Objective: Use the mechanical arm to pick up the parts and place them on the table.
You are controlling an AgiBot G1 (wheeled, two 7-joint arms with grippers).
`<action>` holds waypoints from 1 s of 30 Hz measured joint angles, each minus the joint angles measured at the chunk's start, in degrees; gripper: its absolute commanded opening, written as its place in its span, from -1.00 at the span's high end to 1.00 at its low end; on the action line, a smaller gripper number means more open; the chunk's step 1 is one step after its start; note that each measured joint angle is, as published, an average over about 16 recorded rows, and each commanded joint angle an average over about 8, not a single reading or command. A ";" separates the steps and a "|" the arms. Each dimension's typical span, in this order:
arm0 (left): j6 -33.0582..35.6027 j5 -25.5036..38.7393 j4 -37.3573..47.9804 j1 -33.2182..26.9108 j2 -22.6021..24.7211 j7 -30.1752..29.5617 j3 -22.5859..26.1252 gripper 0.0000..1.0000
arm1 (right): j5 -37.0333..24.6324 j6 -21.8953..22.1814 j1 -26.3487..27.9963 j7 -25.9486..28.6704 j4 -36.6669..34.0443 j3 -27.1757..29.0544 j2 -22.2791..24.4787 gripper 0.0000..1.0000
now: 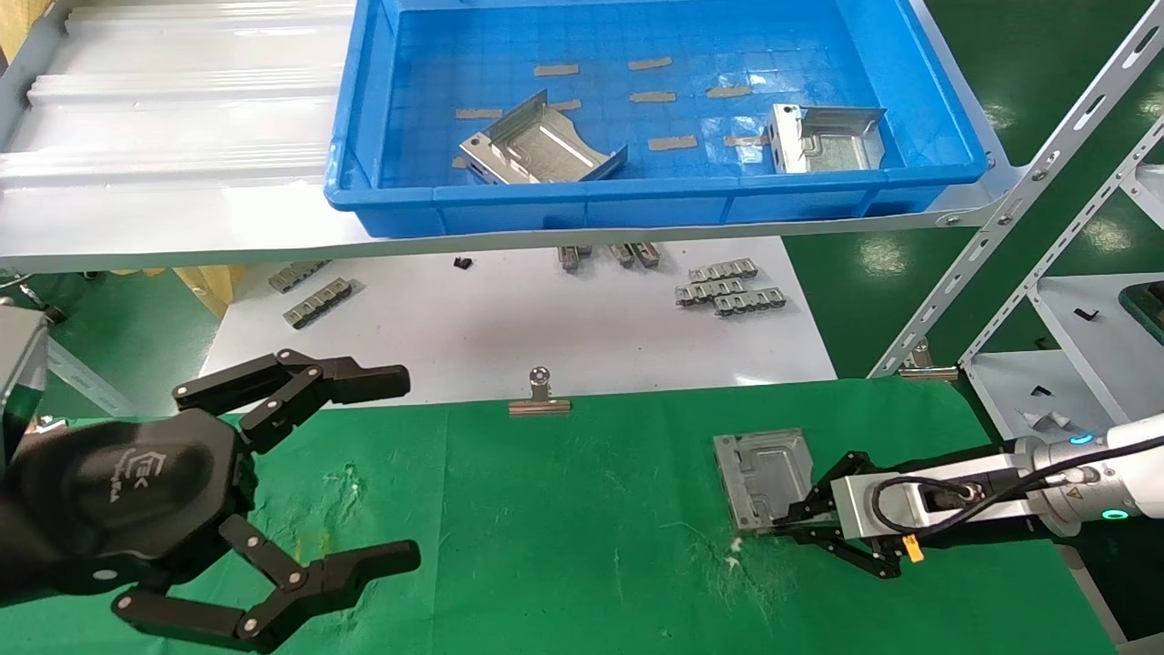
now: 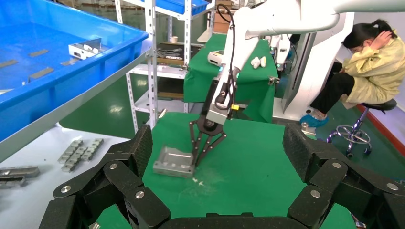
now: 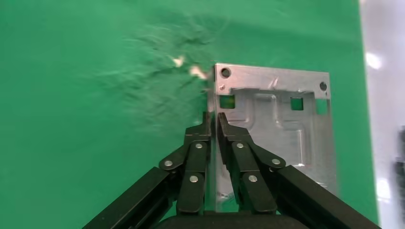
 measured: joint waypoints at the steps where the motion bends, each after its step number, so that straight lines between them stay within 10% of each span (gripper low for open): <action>1: 0.00 0.00 0.00 0.00 0.00 0.00 0.00 -1.00 | 0.06 -0.07 0.07 -0.18 -0.19 0.05 -0.10 -1.00; 30: -0.02 -0.01 0.02 0.02 -0.01 0.00 -0.01 -1.00 | 10.26 -9.48 3.96 12.71 8.16 4.46 6.06 -1.00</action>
